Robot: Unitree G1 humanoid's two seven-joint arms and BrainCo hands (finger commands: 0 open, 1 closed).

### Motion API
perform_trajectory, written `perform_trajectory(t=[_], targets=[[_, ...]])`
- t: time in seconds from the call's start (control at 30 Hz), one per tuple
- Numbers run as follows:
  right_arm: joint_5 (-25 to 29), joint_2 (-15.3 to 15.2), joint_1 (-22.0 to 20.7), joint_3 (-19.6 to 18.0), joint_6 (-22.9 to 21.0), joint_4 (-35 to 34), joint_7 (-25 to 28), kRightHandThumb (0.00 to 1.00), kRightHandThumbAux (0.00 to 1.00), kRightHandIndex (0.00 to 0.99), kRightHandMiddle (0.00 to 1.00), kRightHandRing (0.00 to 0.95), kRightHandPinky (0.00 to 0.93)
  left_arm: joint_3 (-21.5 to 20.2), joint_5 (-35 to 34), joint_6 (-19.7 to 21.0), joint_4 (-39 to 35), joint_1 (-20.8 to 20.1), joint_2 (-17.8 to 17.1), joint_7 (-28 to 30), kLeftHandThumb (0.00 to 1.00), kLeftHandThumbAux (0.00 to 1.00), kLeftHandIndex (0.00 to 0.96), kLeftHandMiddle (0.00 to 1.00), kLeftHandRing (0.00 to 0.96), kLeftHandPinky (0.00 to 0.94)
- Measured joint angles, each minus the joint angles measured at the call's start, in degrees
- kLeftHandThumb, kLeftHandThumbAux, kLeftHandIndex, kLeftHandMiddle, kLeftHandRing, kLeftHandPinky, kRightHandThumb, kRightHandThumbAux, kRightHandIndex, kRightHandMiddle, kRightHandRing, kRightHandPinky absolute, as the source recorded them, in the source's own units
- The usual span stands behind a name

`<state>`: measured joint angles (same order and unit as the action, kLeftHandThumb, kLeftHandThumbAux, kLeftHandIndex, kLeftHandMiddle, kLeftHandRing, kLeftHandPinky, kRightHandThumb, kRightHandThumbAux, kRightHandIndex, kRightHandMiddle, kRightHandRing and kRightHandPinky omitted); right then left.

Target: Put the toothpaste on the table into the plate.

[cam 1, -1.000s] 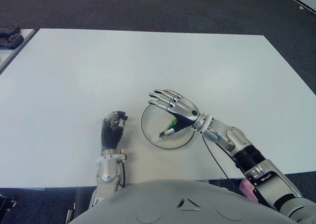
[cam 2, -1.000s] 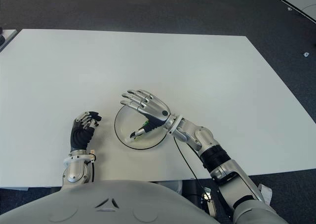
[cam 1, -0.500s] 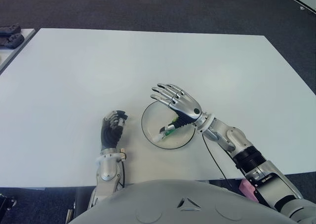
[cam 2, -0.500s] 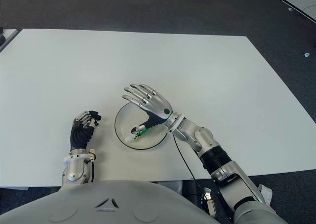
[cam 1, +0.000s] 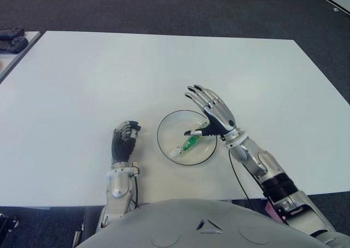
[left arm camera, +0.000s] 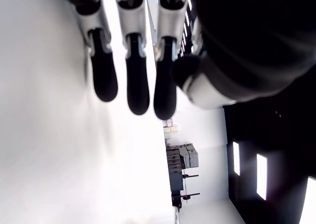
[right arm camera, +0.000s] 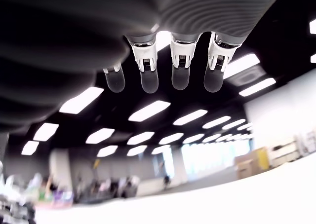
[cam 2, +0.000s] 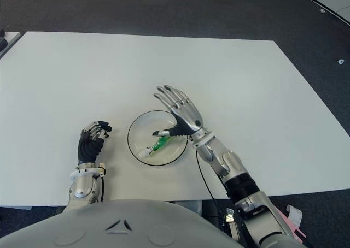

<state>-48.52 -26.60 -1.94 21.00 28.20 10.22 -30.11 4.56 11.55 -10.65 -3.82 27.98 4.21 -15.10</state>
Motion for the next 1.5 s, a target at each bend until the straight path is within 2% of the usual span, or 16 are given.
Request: perform_trajectory(t=[0.17, 0.3, 0.4, 0.63, 0.77, 0.8, 0.83, 0.9, 0.97, 1.13, 1.37, 1.4, 1.5], targets=[[5.33, 1.56, 1.47, -2.59, 3.18, 2.87, -2.92, 0.000, 0.594, 0.000, 0.000, 0.000, 0.000, -0.44, -0.38, -0.02, 0.42, -0.43, -0.20, 0.00, 0.709, 0.721, 0.425, 0.489, 0.469, 0.459], [9.83, 3.74, 1.87, -4.18, 4.90, 3.86, -3.00, 0.000, 0.638, 0.000, 0.000, 0.000, 0.000, -0.91, -0.42, -0.08, 0.78, -0.91, -0.34, 0.01, 0.709, 0.721, 0.425, 0.492, 0.474, 0.469], [12.93, 5.20, 2.37, -5.27, 5.31, 3.55, -2.04, 0.000, 0.665, 0.000, 0.000, 0.000, 0.000, -1.12, -0.43, -0.37, 1.23, -1.26, -0.46, 0.02, 0.709, 0.721, 0.425, 0.492, 0.477, 0.469], [20.69, 9.43, 6.85, -9.52, 5.02, 1.92, 0.16, 0.000, 0.765, 0.000, 0.000, 0.000, 0.000, -1.67, -0.70, -1.24, 2.36, -2.18, -1.04, 0.04, 0.709, 0.721, 0.426, 0.491, 0.475, 0.466], [23.29, 12.52, 8.42, -11.89, 5.00, 2.85, -0.61, 0.016, 0.879, 0.058, 0.044, 0.017, 0.053, -1.82, -0.87, -1.42, 2.95, -2.69, -1.36, 0.19, 0.709, 0.721, 0.426, 0.489, 0.473, 0.461], [25.76, 16.07, 8.70, -13.46, 5.56, 3.92, -1.78, 0.041, 0.916, 0.091, 0.064, 0.029, 0.077, -1.96, -0.92, -1.60, 3.61, -3.29, -1.64, 0.67, 0.709, 0.721, 0.426, 0.488, 0.472, 0.460], [25.77, 16.15, 8.66, -13.46, 5.62, 3.92, -1.78, 0.077, 0.919, 0.117, 0.072, 0.038, 0.082, -1.96, -0.92, -1.65, 3.63, -3.30, -1.65, 0.67, 0.708, 0.721, 0.426, 0.488, 0.472, 0.460], [28.10, 17.36, 8.64, -14.08, 6.72, 4.58, -1.22, 0.224, 0.900, 0.193, 0.098, 0.063, 0.097, -2.11, -0.98, -2.03, 4.01, -3.58, -1.92, 0.83, 0.708, 0.721, 0.426, 0.488, 0.471, 0.461], [31.13, 18.78, 8.54, -15.31, 8.29, 6.03, -0.47, 0.279, 0.891, 0.222, 0.108, 0.072, 0.102, -2.30, -1.24, -2.38, 4.44, -3.94, -2.09, 1.07, 0.707, 0.721, 0.426, 0.488, 0.471, 0.461], [34.99, 21.46, 8.42, -17.07, 10.19, 9.76, 1.33, 0.334, 0.874, 0.248, 0.138, 0.105, 0.167, -2.74, -1.59, -2.75, 5.03, -4.59, -2.22, 1.35, 0.708, 0.721, 0.426, 0.490, 0.473, 0.462], [41.16, 22.69, 6.21, -20.61, 10.32, 14.75, 5.64, 0.360, 0.886, 0.313, 0.223, 0.197, 0.277, -3.45, -1.95, -2.99, 5.42, -4.94, -2.25, 1.56, 0.710, 0.720, 0.426, 0.494, 0.475, 0.468], [42.17, 22.91, 5.83, -21.18, 10.03, 15.47, 6.41, 0.480, 0.831, 0.349, 0.246, 0.222, 0.299, -3.48, -1.96, -2.99, 5.43, -4.94, -2.25, 1.56, 0.710, 0.720, 0.426, 0.495, 0.477, 0.470], [44.23, 23.43, 5.25, -22.55, 8.31, 16.45, 8.32, 0.624, 0.765, 0.392, 0.274, 0.251, 0.325, -3.53, -1.97, -2.96, 5.44, -4.94, -2.25, 1.56, 0.710, 0.720, 0.426, 0.496, 0.478, 0.472]])
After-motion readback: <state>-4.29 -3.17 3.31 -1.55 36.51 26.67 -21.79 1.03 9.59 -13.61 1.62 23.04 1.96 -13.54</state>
